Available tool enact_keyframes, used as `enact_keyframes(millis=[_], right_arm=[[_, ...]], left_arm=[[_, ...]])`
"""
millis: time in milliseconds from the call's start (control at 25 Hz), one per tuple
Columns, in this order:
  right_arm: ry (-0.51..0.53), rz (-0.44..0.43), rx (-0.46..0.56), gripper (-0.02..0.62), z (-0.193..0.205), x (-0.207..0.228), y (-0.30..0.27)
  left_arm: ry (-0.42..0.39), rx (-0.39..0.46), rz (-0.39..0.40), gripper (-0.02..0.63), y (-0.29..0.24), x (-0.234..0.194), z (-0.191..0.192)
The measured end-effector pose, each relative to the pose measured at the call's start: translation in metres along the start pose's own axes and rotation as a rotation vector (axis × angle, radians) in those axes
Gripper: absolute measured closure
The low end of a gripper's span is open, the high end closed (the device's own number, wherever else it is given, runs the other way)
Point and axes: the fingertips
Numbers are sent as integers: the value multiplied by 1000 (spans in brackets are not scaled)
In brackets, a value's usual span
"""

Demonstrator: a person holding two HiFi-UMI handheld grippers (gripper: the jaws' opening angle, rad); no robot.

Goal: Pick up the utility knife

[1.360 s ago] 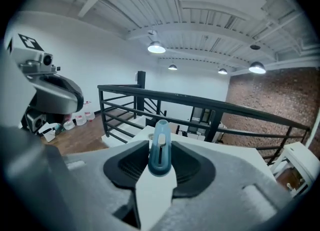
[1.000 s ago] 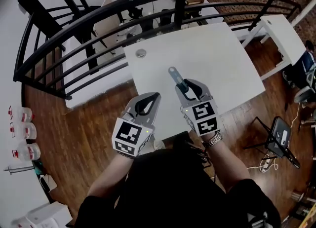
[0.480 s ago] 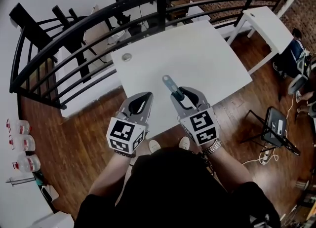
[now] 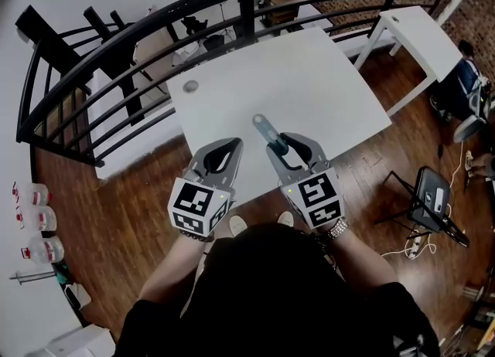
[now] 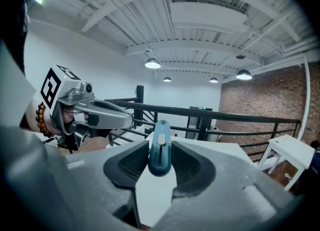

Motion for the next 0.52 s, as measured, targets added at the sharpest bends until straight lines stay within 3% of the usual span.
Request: enact_keyframes(millis=[520], right_arm=[[1, -9, 15, 466, 5, 13, 14]], left_arm=[[-7, -6, -12, 589, -9, 17, 0]])
Point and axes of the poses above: the fingertips, and each gripper's own axes: y backward along the fingers, x to its right, z out of its underside, and after that the axes turned 6 degrees about -y, right-handed
